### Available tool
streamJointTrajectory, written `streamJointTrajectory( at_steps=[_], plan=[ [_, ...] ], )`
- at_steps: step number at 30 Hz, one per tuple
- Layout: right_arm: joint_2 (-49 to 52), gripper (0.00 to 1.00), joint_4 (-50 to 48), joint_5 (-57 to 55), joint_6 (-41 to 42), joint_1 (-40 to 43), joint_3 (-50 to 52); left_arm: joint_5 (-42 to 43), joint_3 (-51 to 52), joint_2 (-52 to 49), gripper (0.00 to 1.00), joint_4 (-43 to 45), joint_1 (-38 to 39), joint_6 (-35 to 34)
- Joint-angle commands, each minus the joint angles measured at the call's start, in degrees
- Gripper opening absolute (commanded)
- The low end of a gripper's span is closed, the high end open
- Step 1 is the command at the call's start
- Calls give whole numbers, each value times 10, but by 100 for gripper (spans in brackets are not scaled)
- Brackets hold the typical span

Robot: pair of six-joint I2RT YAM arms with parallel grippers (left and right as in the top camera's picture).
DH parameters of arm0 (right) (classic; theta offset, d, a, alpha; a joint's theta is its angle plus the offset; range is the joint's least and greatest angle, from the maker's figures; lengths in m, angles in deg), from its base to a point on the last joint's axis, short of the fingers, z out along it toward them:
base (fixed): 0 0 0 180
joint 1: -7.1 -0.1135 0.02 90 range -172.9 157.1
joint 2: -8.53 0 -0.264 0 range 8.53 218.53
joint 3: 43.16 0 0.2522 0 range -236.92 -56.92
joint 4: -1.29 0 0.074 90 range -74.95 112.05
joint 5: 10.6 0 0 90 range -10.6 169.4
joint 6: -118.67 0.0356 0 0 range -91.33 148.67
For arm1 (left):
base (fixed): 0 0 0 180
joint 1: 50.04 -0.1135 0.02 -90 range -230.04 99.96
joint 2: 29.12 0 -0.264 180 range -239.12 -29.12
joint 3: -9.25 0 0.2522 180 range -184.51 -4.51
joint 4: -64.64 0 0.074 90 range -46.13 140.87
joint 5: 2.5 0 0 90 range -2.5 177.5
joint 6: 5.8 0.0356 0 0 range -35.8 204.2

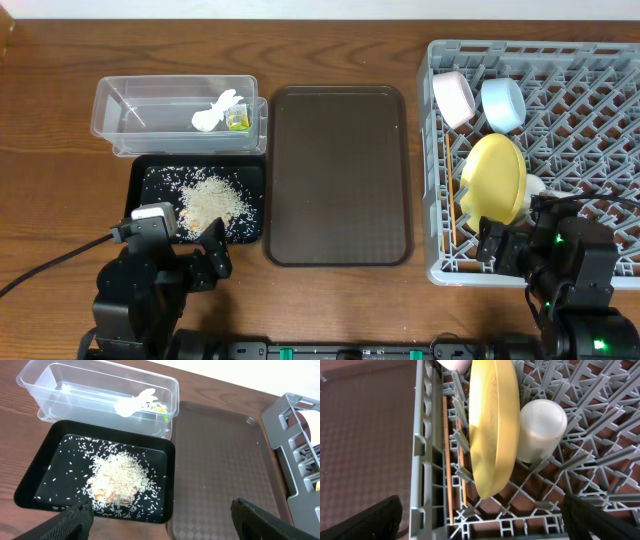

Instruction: Sort waste into correct bins and load items into the dishwasher rack

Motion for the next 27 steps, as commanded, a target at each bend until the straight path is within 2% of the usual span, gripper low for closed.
streamJointTrajectory(
  at_steps=[1,12,16,19,24,27],
  plan=[
    [-1,99,1,-3,2,5,5,-7,7,2,91,1,2,6],
    [-33,99,26,-15,1,4,7,-7,7,2,92,1,2,6],
    [-94,99,-38,-14,-50,2,24,-7,7,2,92,1,2,6],
    [-153,99,-97,-14,-95,-5,74,-7,7,2,92,1,2,6],
    [-257,99,-206,-8,-99,-17,186,-7,7,2,93,1,2,6],
    [-309,99,-308,-10,-102,-30,257,-7,7,2,93,1,2,6]
  ],
)
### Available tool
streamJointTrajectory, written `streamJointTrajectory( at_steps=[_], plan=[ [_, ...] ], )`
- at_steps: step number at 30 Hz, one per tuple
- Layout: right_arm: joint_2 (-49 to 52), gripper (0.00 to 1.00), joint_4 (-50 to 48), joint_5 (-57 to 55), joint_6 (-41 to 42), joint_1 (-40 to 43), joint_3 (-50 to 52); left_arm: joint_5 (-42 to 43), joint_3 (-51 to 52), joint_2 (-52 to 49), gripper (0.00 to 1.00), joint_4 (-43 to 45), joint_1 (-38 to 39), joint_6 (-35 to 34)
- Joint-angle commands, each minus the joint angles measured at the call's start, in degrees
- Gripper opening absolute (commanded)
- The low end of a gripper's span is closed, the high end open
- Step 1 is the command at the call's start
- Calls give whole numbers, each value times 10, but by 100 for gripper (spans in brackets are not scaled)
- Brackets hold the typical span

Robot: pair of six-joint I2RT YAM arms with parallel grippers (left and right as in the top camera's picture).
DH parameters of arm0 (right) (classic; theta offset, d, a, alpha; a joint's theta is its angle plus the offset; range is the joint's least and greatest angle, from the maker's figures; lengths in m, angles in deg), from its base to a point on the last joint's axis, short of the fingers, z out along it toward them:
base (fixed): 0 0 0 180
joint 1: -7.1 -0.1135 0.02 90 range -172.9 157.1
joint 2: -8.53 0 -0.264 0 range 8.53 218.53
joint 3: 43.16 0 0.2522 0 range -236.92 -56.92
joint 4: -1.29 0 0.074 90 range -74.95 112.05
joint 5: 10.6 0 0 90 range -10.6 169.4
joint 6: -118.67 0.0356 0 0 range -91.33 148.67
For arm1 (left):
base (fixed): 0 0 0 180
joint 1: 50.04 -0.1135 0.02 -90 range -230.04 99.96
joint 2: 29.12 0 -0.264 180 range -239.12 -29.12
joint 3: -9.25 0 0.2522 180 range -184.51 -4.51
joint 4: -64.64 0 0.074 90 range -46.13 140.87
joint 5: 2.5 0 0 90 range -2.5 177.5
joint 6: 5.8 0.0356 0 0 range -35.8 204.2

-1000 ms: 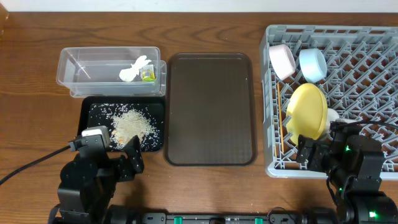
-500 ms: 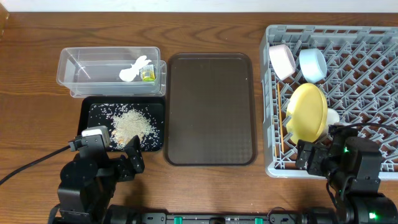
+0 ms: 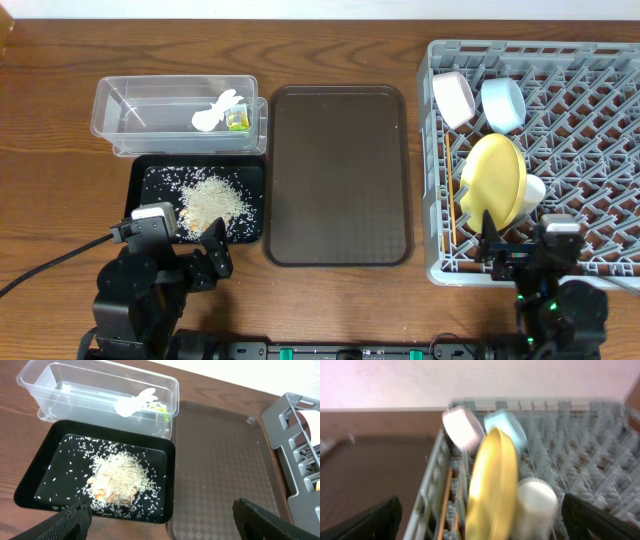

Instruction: Sort waste into correct bins and load items into the dishwasher rack

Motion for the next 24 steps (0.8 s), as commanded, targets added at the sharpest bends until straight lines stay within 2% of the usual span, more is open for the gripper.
streamJointTrajectory(
  at_steps=[1,6,9,12,24],
  plan=[
    [-49,99,-78,-4,-21,-21,66,-7,6,2,93,1,2,6],
    [-68,99,-243,-6,-28,-34,166,-7,6,2,93,1,2,6],
    [-68,99,-291,-3,-27,-38,210,-7,6,2,93,1,2,6],
    [-68,99,-228,8,-27,-43,209,-7,6,2,93,1,2,6],
    [-66,99,-226,9,-26,-43,208,-7,6,2,93,1,2,6]
  ],
)
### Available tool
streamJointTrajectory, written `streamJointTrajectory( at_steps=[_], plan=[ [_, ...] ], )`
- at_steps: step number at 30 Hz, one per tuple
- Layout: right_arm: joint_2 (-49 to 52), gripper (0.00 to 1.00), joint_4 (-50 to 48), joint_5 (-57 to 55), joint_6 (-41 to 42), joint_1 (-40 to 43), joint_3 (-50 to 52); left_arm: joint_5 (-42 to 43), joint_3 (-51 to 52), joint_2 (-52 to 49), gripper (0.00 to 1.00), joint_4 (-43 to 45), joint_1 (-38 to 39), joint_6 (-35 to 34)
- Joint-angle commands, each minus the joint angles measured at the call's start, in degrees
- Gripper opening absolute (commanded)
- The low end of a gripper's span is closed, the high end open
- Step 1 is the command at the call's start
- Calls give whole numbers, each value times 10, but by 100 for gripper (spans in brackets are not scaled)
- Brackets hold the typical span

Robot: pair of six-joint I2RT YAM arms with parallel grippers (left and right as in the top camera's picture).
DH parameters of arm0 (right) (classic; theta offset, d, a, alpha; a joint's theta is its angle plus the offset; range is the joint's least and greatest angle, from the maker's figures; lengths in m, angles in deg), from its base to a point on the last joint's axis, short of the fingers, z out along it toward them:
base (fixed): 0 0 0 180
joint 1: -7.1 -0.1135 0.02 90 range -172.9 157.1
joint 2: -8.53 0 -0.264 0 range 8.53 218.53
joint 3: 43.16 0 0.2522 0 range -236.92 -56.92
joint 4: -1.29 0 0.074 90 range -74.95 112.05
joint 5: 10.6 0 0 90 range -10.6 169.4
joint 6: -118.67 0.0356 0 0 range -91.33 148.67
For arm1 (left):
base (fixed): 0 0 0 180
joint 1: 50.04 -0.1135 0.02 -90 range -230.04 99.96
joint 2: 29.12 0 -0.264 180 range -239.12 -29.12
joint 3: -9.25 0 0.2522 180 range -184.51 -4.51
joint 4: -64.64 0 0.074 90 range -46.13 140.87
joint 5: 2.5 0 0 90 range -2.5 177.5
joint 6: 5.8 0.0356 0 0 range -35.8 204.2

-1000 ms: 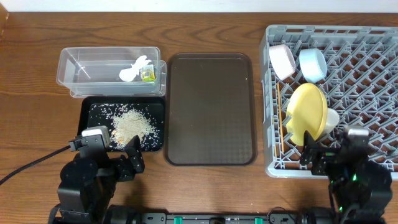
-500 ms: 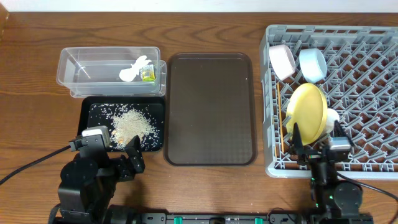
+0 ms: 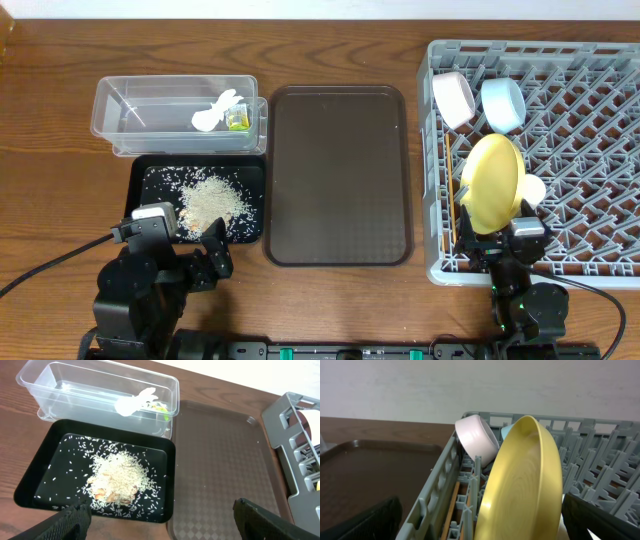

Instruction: Sort waste into correct bins and load items into the dishwasher rack

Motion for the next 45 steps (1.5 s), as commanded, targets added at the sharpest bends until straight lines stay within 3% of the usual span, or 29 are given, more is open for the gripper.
streamJointTrajectory(
  at_steps=[1,30,35,45],
  plan=[
    [-3,99,2,5,-5,-10,1,-7,5,3,93,1,2,6],
    [-3,99,2,5,-5,-10,1,-13,19,28,93,-21,2,11],
    [-3,99,2,5,-5,-10,1,-38,111,98,93,53,-1,26],
    [-3,99,2,5,-5,-10,1,-42,358,232,94,325,-22,25]
  ],
)
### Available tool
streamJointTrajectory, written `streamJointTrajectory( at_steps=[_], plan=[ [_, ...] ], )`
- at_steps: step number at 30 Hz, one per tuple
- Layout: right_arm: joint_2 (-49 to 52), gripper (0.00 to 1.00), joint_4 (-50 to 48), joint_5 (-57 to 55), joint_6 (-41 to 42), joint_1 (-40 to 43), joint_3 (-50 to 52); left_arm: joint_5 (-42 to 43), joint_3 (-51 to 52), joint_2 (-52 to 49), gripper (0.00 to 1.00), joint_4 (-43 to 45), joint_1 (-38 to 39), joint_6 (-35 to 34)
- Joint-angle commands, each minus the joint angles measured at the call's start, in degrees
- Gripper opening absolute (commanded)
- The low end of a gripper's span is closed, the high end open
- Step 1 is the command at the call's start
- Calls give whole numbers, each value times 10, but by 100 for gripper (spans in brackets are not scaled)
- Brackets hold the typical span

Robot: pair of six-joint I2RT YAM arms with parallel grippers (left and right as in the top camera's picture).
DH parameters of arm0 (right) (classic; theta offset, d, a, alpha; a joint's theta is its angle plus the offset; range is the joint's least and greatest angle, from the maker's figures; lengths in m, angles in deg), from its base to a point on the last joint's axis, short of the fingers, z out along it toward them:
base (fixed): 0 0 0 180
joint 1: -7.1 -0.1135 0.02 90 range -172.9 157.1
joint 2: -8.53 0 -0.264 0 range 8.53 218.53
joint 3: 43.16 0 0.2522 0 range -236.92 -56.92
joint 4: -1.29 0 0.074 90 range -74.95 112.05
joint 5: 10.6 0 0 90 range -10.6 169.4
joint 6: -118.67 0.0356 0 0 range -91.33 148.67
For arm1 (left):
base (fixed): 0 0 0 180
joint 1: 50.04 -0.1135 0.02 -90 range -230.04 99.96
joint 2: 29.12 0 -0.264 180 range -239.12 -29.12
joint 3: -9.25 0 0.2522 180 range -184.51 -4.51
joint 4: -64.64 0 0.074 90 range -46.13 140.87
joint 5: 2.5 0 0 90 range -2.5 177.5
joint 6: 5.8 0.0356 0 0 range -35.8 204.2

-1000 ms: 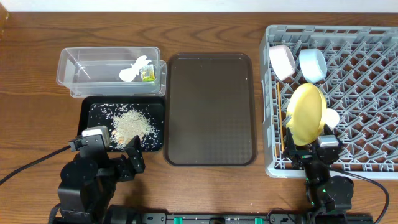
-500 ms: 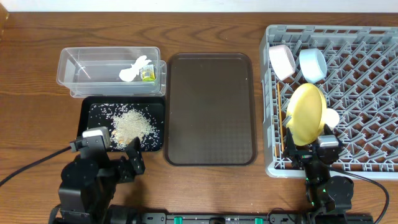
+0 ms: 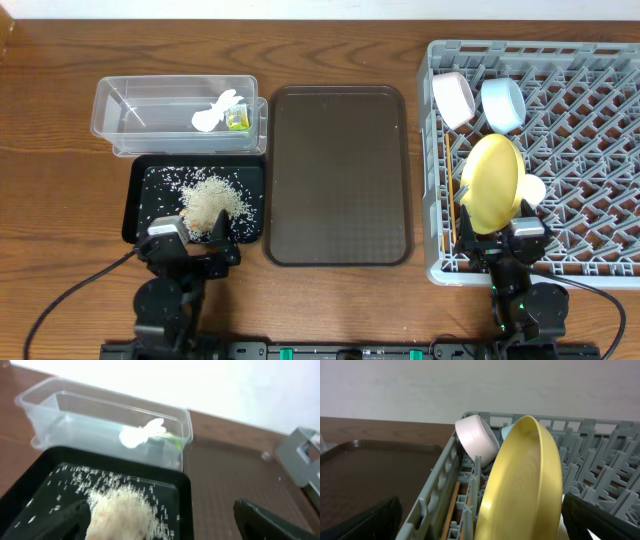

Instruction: Sort waste into correct bins and load items into the dishwasher rack

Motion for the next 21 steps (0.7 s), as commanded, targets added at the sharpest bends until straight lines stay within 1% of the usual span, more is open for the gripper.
streamJointTrajectory(
  at_steps=[1,3,7,8,12,15,21],
  plan=[
    [-3,99,2,4,-4,-10,1,-9,56,30,94,64,-4,10],
    [-3,99,2,4,-4,-10,1,-10,89,37,94,117,-4,16],
    [-3,99,2,4,-4,-10,1,-9,154,37,94,236,-4,49],
    [-3,99,2,4,-4,-10,1,-9,160,37,94,242,-4,56],
    [-3,99,2,4,-4,-10,1,-9,160,37,94,209,-5,74],
    [-3,99,2,4,-4,-10,1,19,160,37,94,179,-4,74],
    [-3,99,2,4,-4,-10,1,21,160,35,94,181,-4,74]
  ],
)
